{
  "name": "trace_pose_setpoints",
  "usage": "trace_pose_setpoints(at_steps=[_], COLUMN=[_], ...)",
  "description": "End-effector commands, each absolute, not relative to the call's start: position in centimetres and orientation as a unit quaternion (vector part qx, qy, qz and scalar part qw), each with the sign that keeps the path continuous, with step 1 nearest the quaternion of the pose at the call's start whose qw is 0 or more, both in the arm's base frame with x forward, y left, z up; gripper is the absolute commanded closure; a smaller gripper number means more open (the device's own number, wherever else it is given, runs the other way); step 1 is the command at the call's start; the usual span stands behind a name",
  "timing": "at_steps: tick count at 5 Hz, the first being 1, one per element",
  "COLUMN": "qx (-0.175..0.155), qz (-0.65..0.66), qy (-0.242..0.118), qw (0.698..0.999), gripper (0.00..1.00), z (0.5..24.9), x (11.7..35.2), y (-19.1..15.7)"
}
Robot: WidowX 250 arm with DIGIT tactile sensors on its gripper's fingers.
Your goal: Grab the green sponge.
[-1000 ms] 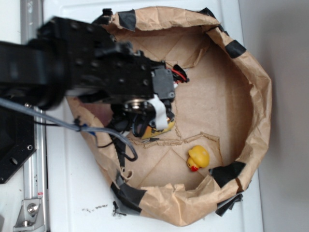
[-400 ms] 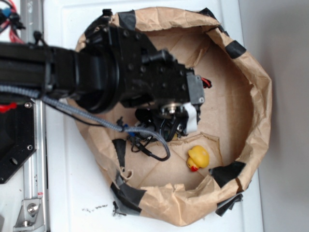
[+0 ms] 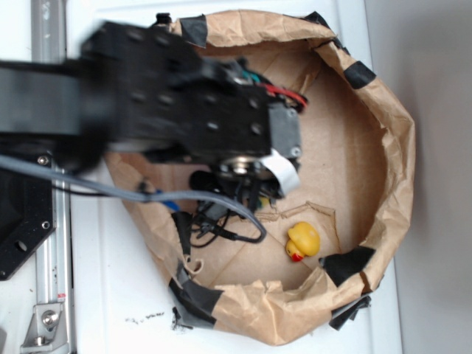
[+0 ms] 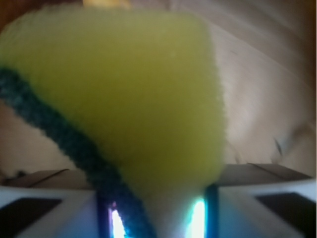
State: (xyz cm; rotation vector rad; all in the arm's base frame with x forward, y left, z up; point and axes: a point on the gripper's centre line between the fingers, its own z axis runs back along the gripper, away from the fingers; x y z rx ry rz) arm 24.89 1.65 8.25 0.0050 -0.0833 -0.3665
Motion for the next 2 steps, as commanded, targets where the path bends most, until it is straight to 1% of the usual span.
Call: trace_pose_setpoints(at_steps=[1,2], qx=[-0.020,-0.028], qz=[-0.023,0.005], qy=[-0.074,-0.050], qw=[0.997,0.998], gripper=[1.00,1.00], z=[14.00,14.06], x=[26.44,26.94], y=[1.59,1.29])
